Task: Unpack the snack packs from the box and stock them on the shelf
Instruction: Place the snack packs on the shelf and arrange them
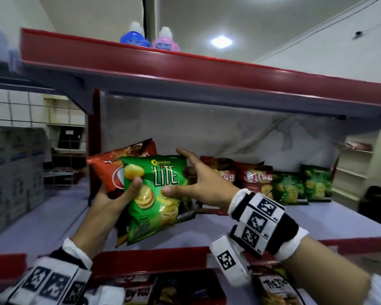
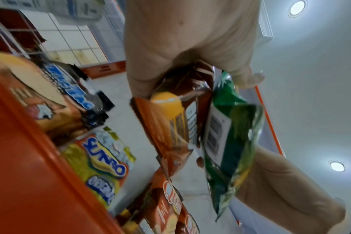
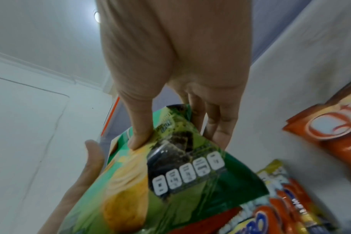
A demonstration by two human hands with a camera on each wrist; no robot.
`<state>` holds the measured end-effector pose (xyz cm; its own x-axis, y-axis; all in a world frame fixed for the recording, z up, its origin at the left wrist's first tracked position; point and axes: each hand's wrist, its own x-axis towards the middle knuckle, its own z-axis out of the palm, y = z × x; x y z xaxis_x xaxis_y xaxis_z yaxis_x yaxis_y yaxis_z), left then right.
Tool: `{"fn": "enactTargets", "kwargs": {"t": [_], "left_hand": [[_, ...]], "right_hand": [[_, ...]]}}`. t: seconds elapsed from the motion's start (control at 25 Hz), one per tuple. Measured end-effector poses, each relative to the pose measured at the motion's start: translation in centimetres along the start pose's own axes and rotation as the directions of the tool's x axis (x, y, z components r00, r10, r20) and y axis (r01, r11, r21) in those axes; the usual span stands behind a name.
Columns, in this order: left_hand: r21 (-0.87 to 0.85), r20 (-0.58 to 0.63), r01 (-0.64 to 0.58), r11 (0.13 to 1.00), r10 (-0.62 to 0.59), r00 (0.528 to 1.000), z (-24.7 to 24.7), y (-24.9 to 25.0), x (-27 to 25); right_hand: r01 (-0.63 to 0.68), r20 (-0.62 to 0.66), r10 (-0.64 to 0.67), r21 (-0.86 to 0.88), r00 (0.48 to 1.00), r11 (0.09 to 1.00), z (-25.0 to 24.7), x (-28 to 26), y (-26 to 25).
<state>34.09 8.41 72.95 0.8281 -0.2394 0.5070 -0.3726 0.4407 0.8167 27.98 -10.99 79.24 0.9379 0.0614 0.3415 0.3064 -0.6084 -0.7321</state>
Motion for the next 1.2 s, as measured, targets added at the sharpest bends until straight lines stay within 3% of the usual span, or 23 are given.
{"fn": "enactTargets", "kwargs": {"t": [0.2,0.32,0.48,0.6,0.84,1.04,1.2], "left_hand": [[-0.020,0.141,0.132,0.991,-0.128,0.982,9.6,-2.0,0.5],[0.040,0.109,0.187,0.982,-0.190,0.976,16.0,-3.8,1.9],[0.246,0.062,0.197,0.949,-0.218,0.974,22.5,-6.4,3.9],[0.481,0.035,0.208,0.852,-0.256,0.966,26.1,-8.7,5.1],[0.698,0.068,0.297,0.652,-0.473,0.878,28.6,-11.9,7.6],[0.775,-0.055,0.368,0.514,-0.525,0.849,28.9,-12.8,9.1],[0.778,-0.136,0.427,0.461,-0.540,0.830,28.9,-12.9,9.1]], "right_hand": [[-0.090,-0.168,0.097,0.049,0.981,0.995,-9.9,-5.6,4.7],[-0.140,-0.268,0.150,0.057,0.952,0.989,-17.3,-8.9,8.0],[-0.203,-0.362,0.200,0.028,0.911,0.979,-25.0,-12.0,11.9],[-0.258,-0.426,0.228,-0.013,0.875,0.966,-30.1,-12.9,15.3],[-0.479,-0.447,0.356,-0.198,0.821,0.855,-38.0,-11.4,22.1],[-0.615,-0.435,0.484,-0.234,0.759,0.753,-41.0,-10.5,27.6],[-0.700,-0.418,0.575,-0.264,0.704,0.664,-41.6,-9.6,31.2]]}}
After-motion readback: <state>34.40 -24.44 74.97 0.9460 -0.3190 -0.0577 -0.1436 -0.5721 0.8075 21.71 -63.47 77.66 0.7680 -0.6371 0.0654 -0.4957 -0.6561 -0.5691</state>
